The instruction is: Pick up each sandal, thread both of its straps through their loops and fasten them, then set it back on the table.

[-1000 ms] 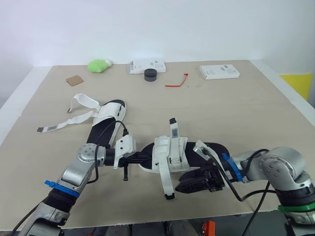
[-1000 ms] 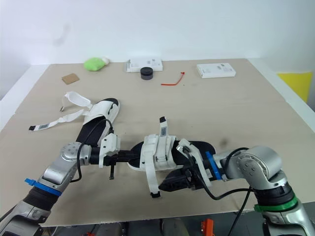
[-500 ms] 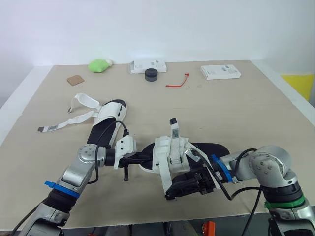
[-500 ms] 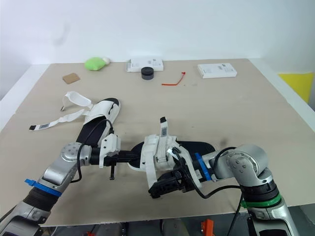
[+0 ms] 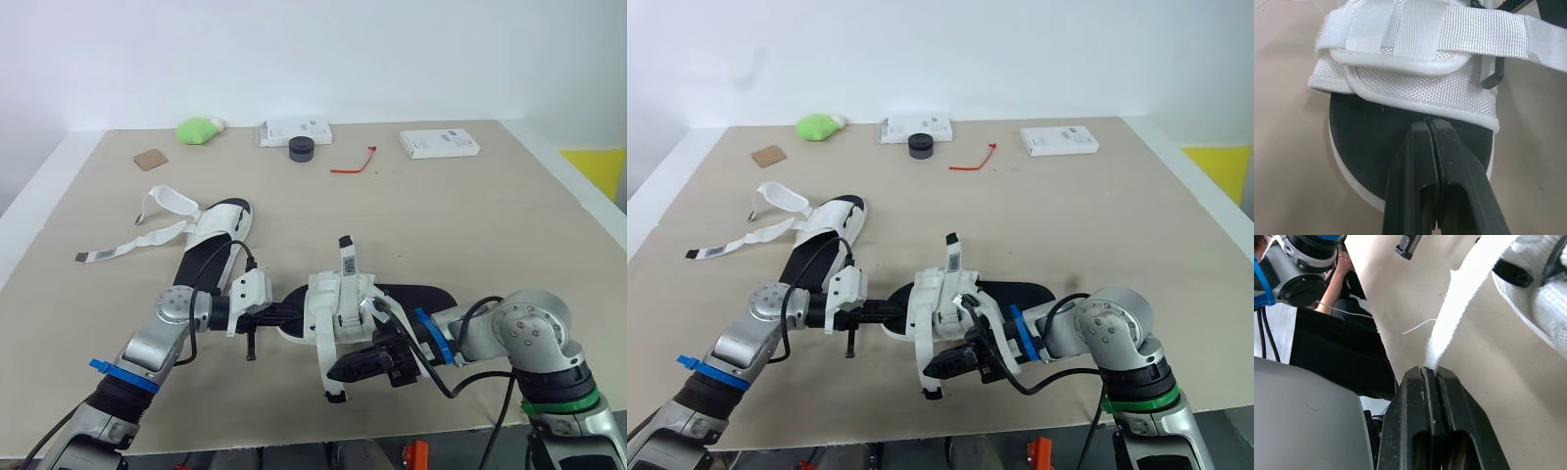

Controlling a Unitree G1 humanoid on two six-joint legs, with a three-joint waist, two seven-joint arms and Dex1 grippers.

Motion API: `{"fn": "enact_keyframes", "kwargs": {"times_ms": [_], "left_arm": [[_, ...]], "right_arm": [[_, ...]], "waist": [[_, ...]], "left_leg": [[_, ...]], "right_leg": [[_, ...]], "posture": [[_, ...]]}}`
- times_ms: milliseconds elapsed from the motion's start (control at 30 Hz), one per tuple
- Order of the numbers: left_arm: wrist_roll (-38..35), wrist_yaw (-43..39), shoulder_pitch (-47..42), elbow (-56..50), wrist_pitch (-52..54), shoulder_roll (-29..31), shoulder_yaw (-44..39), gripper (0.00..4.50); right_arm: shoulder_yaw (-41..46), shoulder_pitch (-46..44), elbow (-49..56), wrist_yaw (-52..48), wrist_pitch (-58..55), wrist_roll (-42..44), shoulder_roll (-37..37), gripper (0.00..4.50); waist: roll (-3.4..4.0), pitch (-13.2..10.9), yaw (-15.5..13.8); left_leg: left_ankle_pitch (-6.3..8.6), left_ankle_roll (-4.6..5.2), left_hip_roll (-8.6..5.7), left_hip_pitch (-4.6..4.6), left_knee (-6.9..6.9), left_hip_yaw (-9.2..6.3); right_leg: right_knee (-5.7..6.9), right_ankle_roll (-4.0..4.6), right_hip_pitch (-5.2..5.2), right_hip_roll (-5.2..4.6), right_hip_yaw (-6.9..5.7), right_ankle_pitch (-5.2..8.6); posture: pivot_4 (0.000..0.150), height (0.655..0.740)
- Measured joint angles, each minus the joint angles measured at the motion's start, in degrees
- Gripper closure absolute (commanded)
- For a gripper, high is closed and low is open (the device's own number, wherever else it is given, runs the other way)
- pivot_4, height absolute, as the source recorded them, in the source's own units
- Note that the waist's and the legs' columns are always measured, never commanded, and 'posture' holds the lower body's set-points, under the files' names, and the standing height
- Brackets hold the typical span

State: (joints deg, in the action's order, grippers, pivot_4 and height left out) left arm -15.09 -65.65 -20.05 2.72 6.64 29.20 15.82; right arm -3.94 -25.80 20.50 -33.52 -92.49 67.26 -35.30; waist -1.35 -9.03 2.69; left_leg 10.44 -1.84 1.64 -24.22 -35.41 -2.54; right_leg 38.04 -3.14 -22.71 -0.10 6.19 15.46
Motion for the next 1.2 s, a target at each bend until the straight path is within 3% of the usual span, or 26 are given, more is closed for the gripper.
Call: {"fn": "enact_keyframes", "kwargs": {"times_ms": [133, 333, 533, 633, 833, 967, 1200], "left_arm": [[0.0, 0.0, 0.0, 0.1, 0.0, 0.0, -0.1, 4.50], [0.1, 0.0, -0.1, 0.3, -0.1, -0.2, 0.1, 4.50], [0.1, -0.4, -0.4, 0.7, -0.2, -0.6, 0.1, 4.50], [0.1, -0.6, -0.8, 1.2, -0.5, -0.8, 0.1, 4.50], [0.4, -0.6, -0.7, 1.2, -0.6, -1.1, 0.1, 4.50], [0.4, -0.5, -0.1, 1.0, -0.6, -1.1, 0.0, 4.50], [0.4, 0.1, 0.4, 0.6, -0.6, -1.1, -0.1, 4.50]], "right_arm": [[1.8, -1.3, -0.5, 0.3, -0.2, 3.3, -0.3, 4.42], [7.4, -13.9, -6.6, 4.8, -0.2, 10.2, 0.7, 4.42], [6.2, -21.2, -16.0, 11.1, -0.2, 8.5, 3.2, 4.42], [5.1, -24.8, -25.7, 15.0, -0.1, 4.7, 5.8, 4.42], [4.0, -27.2, -35.4, 17.5, -0.1, 3.3, 6.5, 4.42], [1.6, -27.0, -37.8, 19.6, -0.1, 9.3, 4.0, 4.42], [-7.4, -26.0, -41.3, 27.3, 0.3, 30.0, -1.7, 4.42]], "waist": [[0.01, 0.0, 0.0], [-0.01, 0.0, 0.0], [0.02, 0.0, -0.1], [0.03, 0.0, -0.1], [0.03, 0.0, -0.1], [0.05, 0.0, -0.1], [0.05, 0.0, 0.0]], "left_leg": [[0.00, 0.00, 0.00, 0.00, 0.00, 0.01], [-0.04, 0.07, 0.02, 0.01, -0.01, 0.02], [-0.04, 0.07, -0.02, -0.06, 0.02, 0.02], [-0.05, 0.07, -0.04, -0.07, 0.00, 0.05], [-0.05, 0.08, -0.09, -0.09, 0.00, 0.05], [-0.05, 0.09, -0.09, -0.09, 0.01, 0.04], [-0.05, 0.09, -0.09, -0.08, 0.00, 0.05]], "right_leg": [[0.00, -0.01, 0.00, -0.01, 0.01, -0.01], [0.00, 0.07, -0.01, 0.00, 0.01, -0.04], [0.00, 0.01, -0.06, -0.02, 0.03, -0.05], [0.00, 0.02, -0.06, -0.05, 0.05, -0.07], [-0.01, 0.00, -0.03, -0.09, 0.06, -0.05], [-0.01, -0.01, -0.03, -0.09, 0.06, -0.05], [-0.01, 0.03, -0.01, -0.09, 0.09, -0.03]], "posture": [[0.150, 0.7400], [0.150, 0.7400], [0.150, 0.7400], [0.150, 0.7400], [0.150, 0.7400], [0.150, 0.7400], [0.150, 0.7400]]}}
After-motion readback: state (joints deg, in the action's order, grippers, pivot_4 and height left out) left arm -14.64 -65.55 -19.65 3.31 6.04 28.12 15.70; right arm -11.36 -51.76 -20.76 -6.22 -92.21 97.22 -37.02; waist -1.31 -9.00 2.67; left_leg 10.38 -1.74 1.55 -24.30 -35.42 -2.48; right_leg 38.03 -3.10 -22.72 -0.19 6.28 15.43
